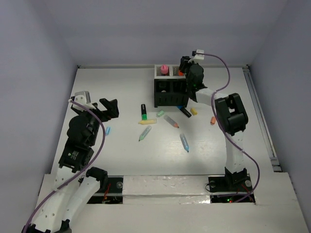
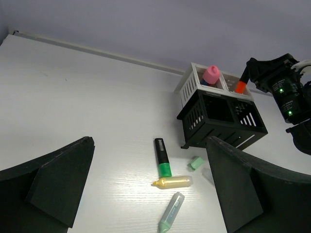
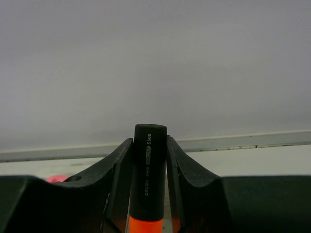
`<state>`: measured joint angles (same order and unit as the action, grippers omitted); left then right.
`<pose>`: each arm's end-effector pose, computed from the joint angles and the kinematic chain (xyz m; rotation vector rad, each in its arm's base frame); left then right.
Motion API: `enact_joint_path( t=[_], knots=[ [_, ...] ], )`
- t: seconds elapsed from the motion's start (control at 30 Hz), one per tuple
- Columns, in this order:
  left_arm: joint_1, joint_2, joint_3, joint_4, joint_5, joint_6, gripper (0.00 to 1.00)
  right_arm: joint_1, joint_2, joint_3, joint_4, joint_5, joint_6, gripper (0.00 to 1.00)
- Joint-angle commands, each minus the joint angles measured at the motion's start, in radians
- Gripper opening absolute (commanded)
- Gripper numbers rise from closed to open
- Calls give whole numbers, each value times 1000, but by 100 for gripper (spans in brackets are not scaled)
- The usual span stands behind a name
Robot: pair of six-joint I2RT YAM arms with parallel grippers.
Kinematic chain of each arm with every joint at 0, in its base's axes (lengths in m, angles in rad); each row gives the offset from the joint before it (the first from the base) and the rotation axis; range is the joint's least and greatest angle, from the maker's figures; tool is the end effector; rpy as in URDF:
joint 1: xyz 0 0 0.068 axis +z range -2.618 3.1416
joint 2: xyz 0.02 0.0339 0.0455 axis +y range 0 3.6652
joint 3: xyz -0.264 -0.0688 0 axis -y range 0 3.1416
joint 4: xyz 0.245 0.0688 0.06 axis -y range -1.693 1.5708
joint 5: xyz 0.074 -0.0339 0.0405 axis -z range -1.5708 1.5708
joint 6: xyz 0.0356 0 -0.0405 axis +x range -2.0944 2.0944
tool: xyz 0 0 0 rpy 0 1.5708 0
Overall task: Sort the stationery into containers
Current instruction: Place the pen in the storage box, then pick up the pen from the center of the board.
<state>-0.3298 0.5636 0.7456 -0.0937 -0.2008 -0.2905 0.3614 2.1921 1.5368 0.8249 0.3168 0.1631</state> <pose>0.1304 -0.0371 0.3675 -0.1342 1.4882 -0.3527 0.4817 0.1702 0.2446 0.1243 1.4076 0.2126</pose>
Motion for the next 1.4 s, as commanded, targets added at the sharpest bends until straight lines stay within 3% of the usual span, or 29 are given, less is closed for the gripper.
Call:
enact_joint_path(
  t=[0.0, 0.3, 0.5, 0.6, 0.77, 0.8, 0.87, 0.9, 0.97, 1.0, 1.1, 1.17, 1.37],
  knots=[
    [12, -4, 15, 55, 15, -7, 99, 7, -83, -18, 95, -10, -13, 37],
    [32, 45, 18, 55, 59, -24, 99, 7, -201, -95, 56, -71, 12, 58],
    [32, 189, 37, 63, 207, -104, 99, 7, -350, -144, -136, -165, 85, 58],
    [32, 272, 38, 87, 326, -166, 99, 7, -454, -171, -293, -217, 159, 51],
    [32, 460, 12, 251, 390, -277, 98, 7, -647, -303, -414, -361, 280, 47],
    [20, 494, 14, 267, 379, -288, 88, 7, -672, -320, -440, -378, 291, 47],
    [-26, 597, 52, 285, 330, -303, 80, 7, -738, -361, -481, -424, 306, 47],
    [-47, 634, 72, 278, 305, -300, 67, 7, -756, -374, -492, -433, 309, 47],
    [-92, 733, 147, 241, 243, -270, 60, 16, -790, -394, -510, -458, 299, 47],
    [-136, 766, 175, 220, 145, -259, 50, 16, -819, -406, -536, -458, 294, 47],
    [-182, 883, 262, 143, 11, -217, 39, 16, -853, -414, -588, -464, 266, 48],
    [-213, 950, 290, 103, -47, -204, 38, 16, -880, -423, -609, -469, 248, 49],
    [-250, 1065, 282, 95, -209, -205, 56, 16, -919, -434, -647, -496, 208, 50]
  ],
)
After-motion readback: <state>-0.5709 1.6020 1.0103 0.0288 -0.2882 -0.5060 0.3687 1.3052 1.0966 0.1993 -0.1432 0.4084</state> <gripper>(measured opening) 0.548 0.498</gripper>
